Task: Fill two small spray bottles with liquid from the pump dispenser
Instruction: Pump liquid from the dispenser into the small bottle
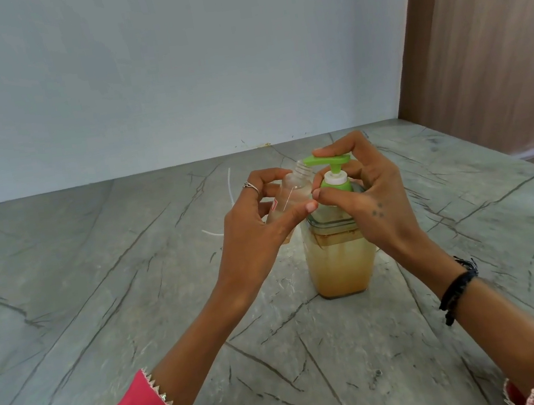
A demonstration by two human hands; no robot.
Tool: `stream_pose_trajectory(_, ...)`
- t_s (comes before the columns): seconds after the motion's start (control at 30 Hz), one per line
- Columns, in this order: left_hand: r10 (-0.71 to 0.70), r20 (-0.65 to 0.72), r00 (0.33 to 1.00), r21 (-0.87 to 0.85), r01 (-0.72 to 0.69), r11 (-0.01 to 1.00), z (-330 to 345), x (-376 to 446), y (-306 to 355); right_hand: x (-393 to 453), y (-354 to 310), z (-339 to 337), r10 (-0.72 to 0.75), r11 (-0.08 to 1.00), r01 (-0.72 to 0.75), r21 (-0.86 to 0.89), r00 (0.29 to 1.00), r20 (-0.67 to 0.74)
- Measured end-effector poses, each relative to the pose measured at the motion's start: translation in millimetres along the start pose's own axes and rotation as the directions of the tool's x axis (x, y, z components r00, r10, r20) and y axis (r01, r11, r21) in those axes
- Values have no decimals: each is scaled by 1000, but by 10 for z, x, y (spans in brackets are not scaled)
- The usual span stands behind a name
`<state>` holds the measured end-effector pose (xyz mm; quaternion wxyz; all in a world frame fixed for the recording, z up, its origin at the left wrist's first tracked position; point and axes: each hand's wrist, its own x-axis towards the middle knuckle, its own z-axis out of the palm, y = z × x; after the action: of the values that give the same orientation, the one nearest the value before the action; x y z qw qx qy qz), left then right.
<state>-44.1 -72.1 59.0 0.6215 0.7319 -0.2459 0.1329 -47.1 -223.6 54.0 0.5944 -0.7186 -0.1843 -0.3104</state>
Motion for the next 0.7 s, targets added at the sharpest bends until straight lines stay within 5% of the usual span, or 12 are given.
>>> stream_pose_trajectory(0.7, 8, 1, 1000, 0, -8, 1000, -6, 13, -25, -5, 9, -4, -44, 998, 45, -34, 999, 31)
